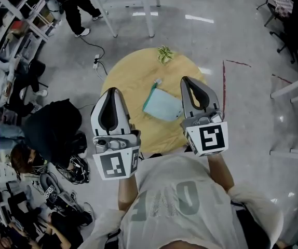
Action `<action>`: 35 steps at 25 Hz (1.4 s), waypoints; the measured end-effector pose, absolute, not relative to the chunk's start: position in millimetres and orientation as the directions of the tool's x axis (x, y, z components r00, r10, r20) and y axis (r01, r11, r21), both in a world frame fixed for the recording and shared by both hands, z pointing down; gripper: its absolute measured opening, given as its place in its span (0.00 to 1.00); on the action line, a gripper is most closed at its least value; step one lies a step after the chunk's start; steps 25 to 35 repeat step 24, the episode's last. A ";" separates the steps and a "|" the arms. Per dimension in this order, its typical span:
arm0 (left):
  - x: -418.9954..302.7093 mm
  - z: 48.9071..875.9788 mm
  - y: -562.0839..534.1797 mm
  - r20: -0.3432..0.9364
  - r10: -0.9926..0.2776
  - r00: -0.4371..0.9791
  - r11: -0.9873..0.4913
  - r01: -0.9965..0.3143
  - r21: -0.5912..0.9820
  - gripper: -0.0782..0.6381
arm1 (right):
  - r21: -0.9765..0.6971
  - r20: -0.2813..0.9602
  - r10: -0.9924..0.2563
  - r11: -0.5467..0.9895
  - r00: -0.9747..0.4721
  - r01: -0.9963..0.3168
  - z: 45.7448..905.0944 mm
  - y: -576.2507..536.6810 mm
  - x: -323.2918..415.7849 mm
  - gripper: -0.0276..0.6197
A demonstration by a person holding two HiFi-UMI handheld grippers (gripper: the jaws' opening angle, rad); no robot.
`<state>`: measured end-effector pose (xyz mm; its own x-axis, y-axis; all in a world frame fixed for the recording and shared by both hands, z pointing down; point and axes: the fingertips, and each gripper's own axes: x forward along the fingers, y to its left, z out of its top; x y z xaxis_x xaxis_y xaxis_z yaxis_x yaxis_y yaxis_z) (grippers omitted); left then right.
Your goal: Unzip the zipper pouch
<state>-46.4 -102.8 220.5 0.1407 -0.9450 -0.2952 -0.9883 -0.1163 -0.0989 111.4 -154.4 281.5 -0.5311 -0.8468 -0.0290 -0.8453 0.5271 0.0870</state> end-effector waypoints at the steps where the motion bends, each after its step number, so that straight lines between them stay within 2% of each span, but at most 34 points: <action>1: -42.5 220.7 -102.8 -0.296 -0.945 0.140 -0.114 -0.988 -0.105 0.15 | 0.078 -0.027 -0.848 0.526 -0.529 -0.847 283.8 -154.2 116.2 0.09; 35: -45.5 227.4 -127.8 -0.289 -0.955 0.067 -0.036 -0.993 -0.110 0.15 | 0.053 -0.023 -0.828 0.559 -0.561 -0.827 288.0 -186.0 123.6 0.09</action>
